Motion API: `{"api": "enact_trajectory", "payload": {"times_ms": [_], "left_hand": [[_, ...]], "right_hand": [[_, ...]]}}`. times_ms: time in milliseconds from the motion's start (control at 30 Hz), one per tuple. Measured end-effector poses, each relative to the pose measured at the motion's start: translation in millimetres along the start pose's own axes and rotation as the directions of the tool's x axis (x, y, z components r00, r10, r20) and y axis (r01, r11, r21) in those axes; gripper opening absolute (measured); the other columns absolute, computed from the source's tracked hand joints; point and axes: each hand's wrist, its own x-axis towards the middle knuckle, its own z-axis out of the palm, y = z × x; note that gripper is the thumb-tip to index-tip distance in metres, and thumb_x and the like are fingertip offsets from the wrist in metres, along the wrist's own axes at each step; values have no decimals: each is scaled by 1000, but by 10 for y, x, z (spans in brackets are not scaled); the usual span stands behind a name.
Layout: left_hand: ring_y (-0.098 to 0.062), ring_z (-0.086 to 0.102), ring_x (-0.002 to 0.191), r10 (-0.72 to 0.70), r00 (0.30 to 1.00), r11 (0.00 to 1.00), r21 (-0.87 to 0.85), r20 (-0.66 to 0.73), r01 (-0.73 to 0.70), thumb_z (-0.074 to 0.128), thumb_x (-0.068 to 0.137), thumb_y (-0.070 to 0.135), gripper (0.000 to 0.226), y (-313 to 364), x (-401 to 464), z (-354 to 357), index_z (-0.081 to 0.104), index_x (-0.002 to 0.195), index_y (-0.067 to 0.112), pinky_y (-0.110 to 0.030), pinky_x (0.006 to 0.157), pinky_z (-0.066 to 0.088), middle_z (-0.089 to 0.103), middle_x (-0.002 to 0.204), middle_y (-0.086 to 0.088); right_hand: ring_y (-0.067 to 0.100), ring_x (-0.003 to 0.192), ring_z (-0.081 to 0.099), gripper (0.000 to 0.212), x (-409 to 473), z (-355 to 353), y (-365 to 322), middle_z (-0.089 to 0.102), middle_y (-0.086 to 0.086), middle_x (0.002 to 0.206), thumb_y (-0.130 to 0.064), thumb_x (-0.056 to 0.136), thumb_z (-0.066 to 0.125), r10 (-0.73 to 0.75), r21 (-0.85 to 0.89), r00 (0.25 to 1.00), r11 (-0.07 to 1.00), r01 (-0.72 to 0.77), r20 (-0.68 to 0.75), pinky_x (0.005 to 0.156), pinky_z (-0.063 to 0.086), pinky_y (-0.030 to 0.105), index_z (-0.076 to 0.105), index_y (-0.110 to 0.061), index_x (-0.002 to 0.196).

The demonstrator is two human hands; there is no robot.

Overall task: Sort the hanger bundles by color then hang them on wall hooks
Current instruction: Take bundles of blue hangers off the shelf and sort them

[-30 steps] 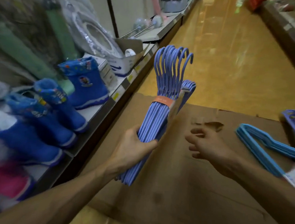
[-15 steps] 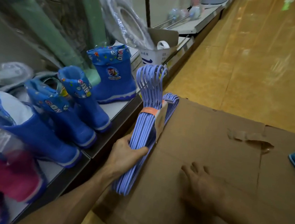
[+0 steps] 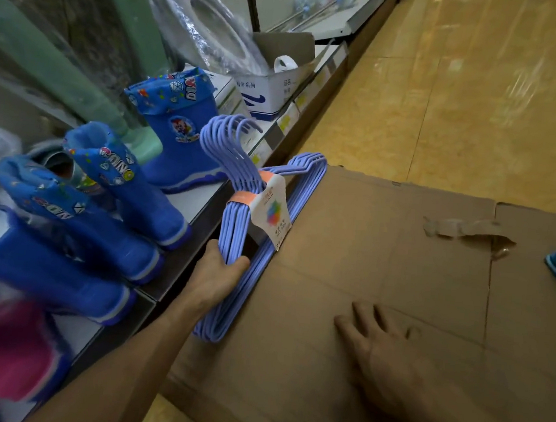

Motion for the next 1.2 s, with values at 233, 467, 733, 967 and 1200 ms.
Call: {"api": "enact_trajectory", "payload": {"times_ms": [233, 467, 733, 967, 1200], "left_hand": [[-18, 54, 84, -36, 999, 993, 109, -37, 40, 56, 95, 49, 50, -37, -12, -41, 45, 123, 9, -30, 64, 41, 56, 103, -7], [-30, 52, 124, 39, 998, 954, 299, -56, -20, 60, 94, 43, 66, -5, -195, -57, 36, 145, 8, -37, 93, 46, 50, 140, -16], [-19, 58, 107, 558, 830, 807, 220, 20, -548, 67, 88, 10, 44, 628, -819, 124, 55, 130, 19, -30, 84, 45, 57, 120, -2], [5, 59, 97, 771, 611, 625, -30, 181, -780, 64, 92, 19, 34, 1636, -1366, 797, 56, 115, 42, -16, 77, 48, 57, 114, 18], [0, 62, 97, 845, 451, 525, -285, 288, -802, 63, 92, 14, 29, 2498, -2045, 1460, 63, 111, 36, -13, 77, 51, 65, 101, 19]], "right_hand": [[35, 153, -7, 73, -32, 29, 19, -16, 3, 166, -37, 101, 43, -22, 26, 1000, 999, 22, -16, 115, 17, 65, -2, -31, 159], [25, 154, 0, 68, -261, 55, 315, -3, 0, 167, -38, 100, 44, -88, 152, 988, 983, 106, -123, 122, 13, 53, 9, -29, 158], [10, 130, 40, 48, -948, -291, 1231, 33, -10, 149, -35, 100, 53, 166, 423, 892, 906, 31, -420, 107, 39, 28, 38, -32, 145], [18, 116, 56, 36, -1705, -296, 2019, 58, 1, 125, -25, 94, 64, 357, 481, 695, 876, -18, -624, 95, 39, 23, 58, -17, 128], [20, 105, 61, 29, -2521, -303, 2824, 65, 5, 113, -18, 92, 64, 541, 567, 497, 816, -113, -679, 89, 43, 25, 64, -11, 120]]}}
